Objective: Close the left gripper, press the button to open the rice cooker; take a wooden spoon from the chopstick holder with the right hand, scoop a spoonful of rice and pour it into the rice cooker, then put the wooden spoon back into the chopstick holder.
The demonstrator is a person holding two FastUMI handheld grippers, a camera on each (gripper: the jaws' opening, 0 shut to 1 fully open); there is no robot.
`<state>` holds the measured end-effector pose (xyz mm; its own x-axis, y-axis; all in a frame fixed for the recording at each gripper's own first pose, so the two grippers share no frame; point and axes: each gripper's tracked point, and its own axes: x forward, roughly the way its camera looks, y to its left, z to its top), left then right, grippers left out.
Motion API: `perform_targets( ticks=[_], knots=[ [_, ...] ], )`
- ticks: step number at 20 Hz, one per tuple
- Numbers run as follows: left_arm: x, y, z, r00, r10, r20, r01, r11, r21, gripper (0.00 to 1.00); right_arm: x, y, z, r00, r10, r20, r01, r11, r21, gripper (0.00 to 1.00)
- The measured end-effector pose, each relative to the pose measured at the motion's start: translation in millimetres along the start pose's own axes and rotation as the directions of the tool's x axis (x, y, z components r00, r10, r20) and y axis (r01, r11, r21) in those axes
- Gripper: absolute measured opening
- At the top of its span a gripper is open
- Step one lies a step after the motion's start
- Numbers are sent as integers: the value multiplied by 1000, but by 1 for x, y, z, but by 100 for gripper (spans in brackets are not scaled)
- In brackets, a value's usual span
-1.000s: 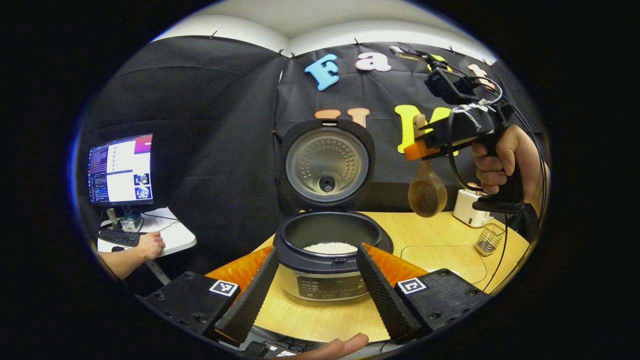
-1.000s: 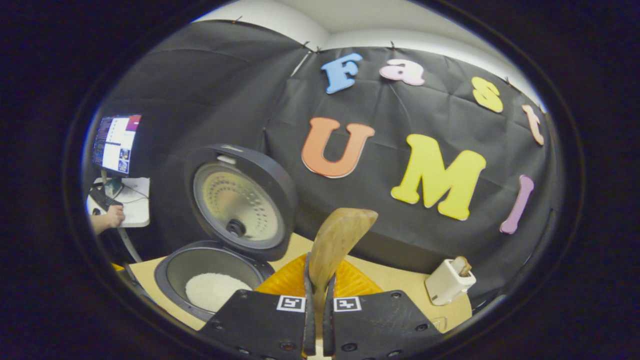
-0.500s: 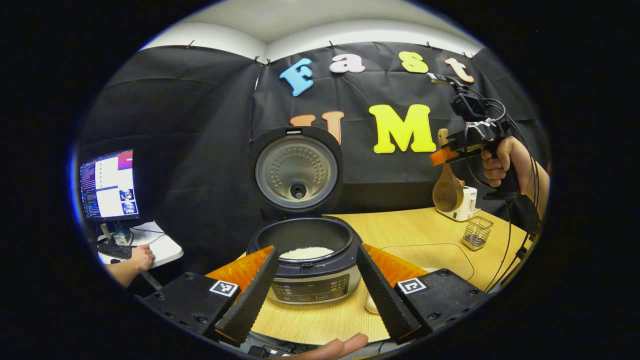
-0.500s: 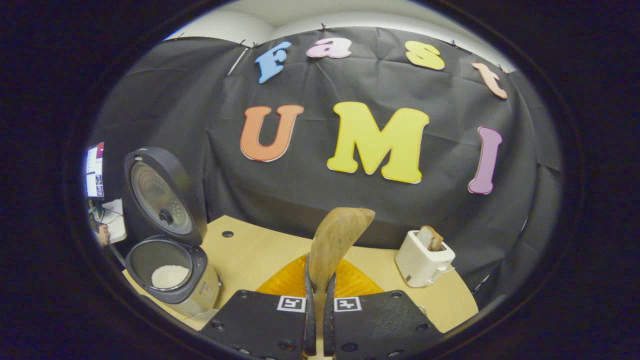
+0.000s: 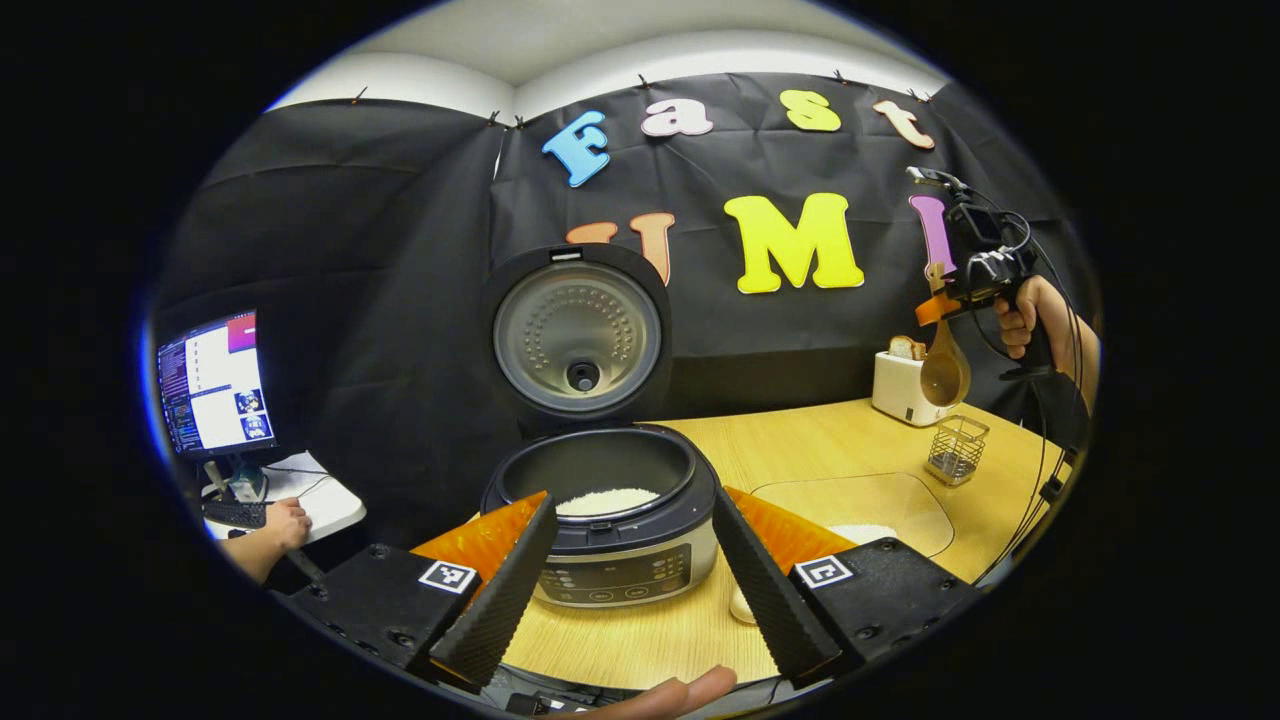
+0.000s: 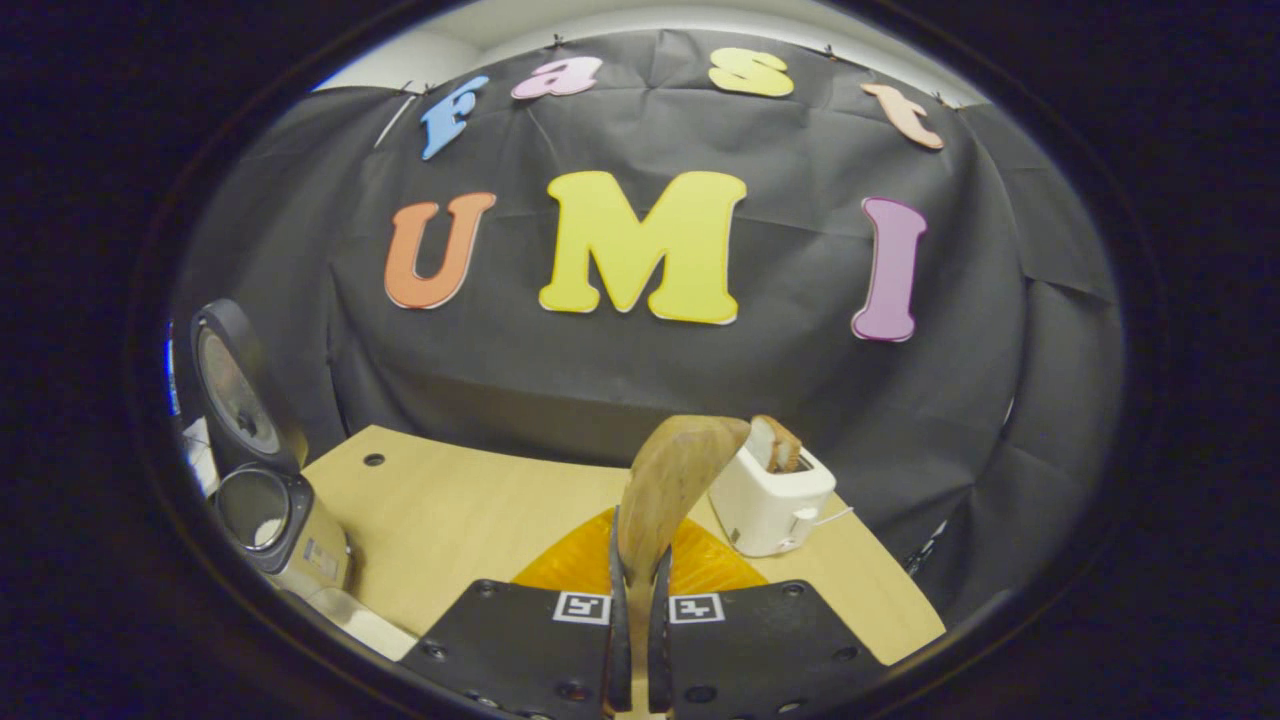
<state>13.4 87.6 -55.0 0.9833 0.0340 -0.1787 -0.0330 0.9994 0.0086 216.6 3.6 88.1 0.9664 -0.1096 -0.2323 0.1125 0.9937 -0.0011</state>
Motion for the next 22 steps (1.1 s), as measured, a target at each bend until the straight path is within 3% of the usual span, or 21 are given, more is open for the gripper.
perform_targets(
  ticks=[4,13,22],
  knots=[
    [1,-3,-1,1000,-2,-5,2,1000,12,100,22,-41,-19,995,-90,-34,91,996,23,7],
    [3,-14,1,1000,-14,-2,14,999,35,99,53,-78,-64,981,-131,-141,142,987,75,7],
    [4,-16,1,1000,-10,-1,10,999,37,99,54,-93,-75,977,-130,-172,154,979,136,36]
  ],
)
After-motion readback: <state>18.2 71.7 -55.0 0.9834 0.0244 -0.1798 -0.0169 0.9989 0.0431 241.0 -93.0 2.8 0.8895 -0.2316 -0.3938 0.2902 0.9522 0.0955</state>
